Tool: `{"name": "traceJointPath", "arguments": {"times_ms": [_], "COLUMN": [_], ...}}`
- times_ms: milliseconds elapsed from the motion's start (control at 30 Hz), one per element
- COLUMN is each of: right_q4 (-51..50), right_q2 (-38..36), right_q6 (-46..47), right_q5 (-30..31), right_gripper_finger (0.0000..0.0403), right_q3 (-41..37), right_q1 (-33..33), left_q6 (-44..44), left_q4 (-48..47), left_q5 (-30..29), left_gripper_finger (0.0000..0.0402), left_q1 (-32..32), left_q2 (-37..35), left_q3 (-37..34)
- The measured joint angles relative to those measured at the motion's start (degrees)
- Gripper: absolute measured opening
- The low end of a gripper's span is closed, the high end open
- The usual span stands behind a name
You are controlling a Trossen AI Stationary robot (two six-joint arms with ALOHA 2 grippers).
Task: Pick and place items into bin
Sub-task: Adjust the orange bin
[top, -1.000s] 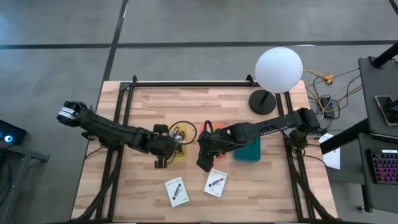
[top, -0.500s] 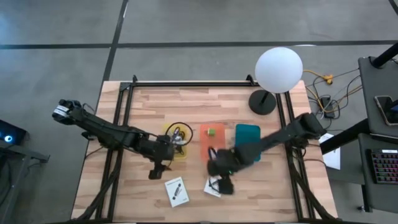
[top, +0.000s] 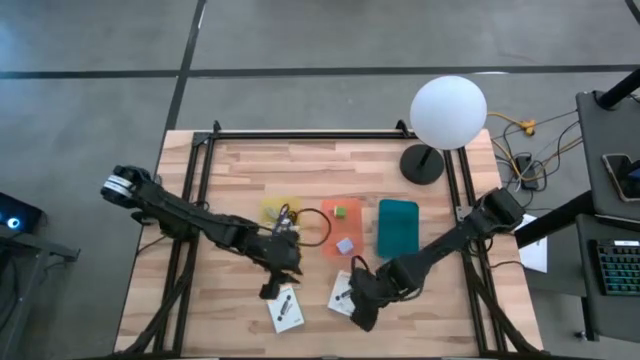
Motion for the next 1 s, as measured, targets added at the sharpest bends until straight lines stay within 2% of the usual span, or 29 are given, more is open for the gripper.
{"name": "traceJointPath", "arguments": {"times_ms": [133,267,467,567,700,1000], "right_q4": [8.4,10.3,7.4,6.4,6.3,6.6], "right_q2": [0.1,0.1,0.1,0.1,0.1,0.1], "right_q6": [19.3,29.8,35.8,38.3,39.2,42.3], "right_q5": [3.7,10.0,11.3,12.5,15.9,16.2], "right_gripper_finger": [0.0177,0.0152,0.0095,0.0062,0.0029,0.0018], "right_q3": [-3.3,-3.6,-3.7,-4.0,-4.4,-9.3], "right_q1": [1.9,3.8,5.0,5.4,5.4,4.6], "left_q6": [1.2,4.0,8.6,8.1,6.6,5.7], "left_q4": [2.7,4.4,7.7,13.1,14.4,15.1], "left_q5": [4.1,5.7,8.4,11.9,12.4,12.1], "left_gripper_finger": [0.0011,0.0007,0.0001,0.0001,0.0000,0.0000], "left_q1": [0.4,1.0,2.5,3.1,3.3,3.3], "left_q2": [5.0,8.7,13.8,17.3,21.8,25.9], "left_q3": [2.5,4.4,7.1,7.7,9.6,11.8]}}
